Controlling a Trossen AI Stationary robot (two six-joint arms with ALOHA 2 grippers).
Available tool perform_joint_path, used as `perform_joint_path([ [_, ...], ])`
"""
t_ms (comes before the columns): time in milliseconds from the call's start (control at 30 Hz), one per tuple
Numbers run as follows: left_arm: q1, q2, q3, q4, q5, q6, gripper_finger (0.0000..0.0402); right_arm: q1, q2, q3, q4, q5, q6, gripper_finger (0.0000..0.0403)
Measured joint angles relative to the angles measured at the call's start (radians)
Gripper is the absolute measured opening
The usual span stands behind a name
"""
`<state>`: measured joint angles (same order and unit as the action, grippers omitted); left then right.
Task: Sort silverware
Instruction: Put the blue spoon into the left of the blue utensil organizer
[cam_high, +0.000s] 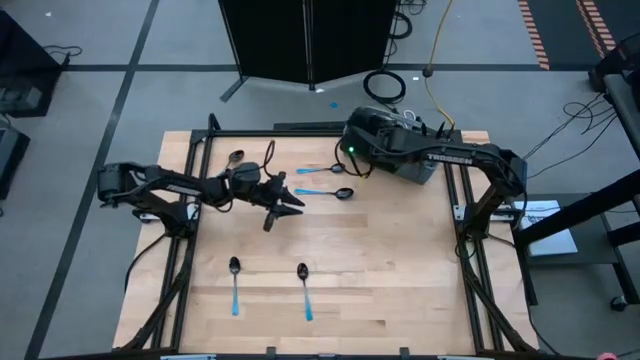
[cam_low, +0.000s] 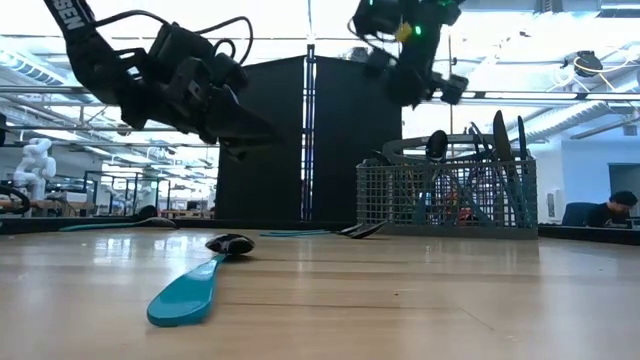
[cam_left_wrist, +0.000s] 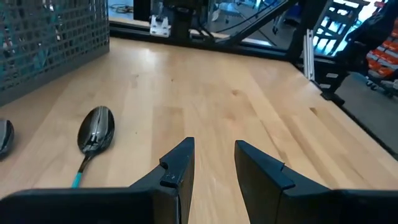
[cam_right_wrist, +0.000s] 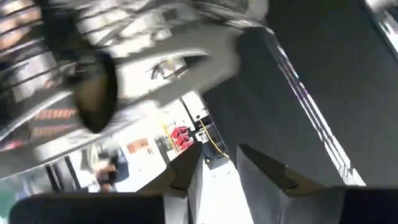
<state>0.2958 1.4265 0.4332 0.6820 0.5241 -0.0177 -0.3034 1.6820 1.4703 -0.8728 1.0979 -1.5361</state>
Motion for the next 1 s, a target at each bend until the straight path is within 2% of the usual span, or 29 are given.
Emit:
perform_joint_path([
  [100,0.018,-0.061,0.0,-0.089,0.004,0.016,0.0111,0.008,-0.008,0.057,0.049,-0.01,0.053,0.0095],
  [167,0.032,-0.113,0.0,-0.163,0.002,0.039,0.0111,0.012,-0.009,0.094,0.092,-0.072,0.116,0.0095],
  [233,0.046,-0.167,0.0,-0.243,-0.004,0.058,0.0111,0.014,-0.009,0.13,0.113,-0.21,0.227,0.0095],
  [367,0.07,-0.278,0.0,-0.4,-0.031,0.082,0.0111,0.014,-0.009,0.148,0.226,-0.589,0.565,0.0095],
  [433,0.077,-0.342,0.0,-0.497,-0.083,0.086,0.0111,-0.001,0.014,0.148,0.306,-0.67,0.696,0.0093],
  [633,0.085,-0.578,0.0,-0.781,-0.288,0.076,0.0111,-0.072,0.15,0.152,0.404,-0.909,0.812,0.0087],
  [767,0.087,-0.667,0.0,-0.931,-0.474,-0.013,0.0111,-0.126,0.299,0.276,0.335,-1.082,0.927,0.0087],
  [867,0.131,-0.662,0.029,-1.097,-0.63,-0.141,0.0111,-0.187,0.406,0.43,0.204,-1.266,1.029,0.0087],
  [933,0.187,-0.638,0.078,-1.224,-0.684,-0.16,0.0111,-0.222,0.462,0.528,0.109,-1.376,1.073,0.0087],
  [1000,0.249,-0.605,0.117,-1.269,-0.686,-0.156,0.0111,-0.25,0.507,0.595,0.036,-1.434,1.093,0.0087],
])
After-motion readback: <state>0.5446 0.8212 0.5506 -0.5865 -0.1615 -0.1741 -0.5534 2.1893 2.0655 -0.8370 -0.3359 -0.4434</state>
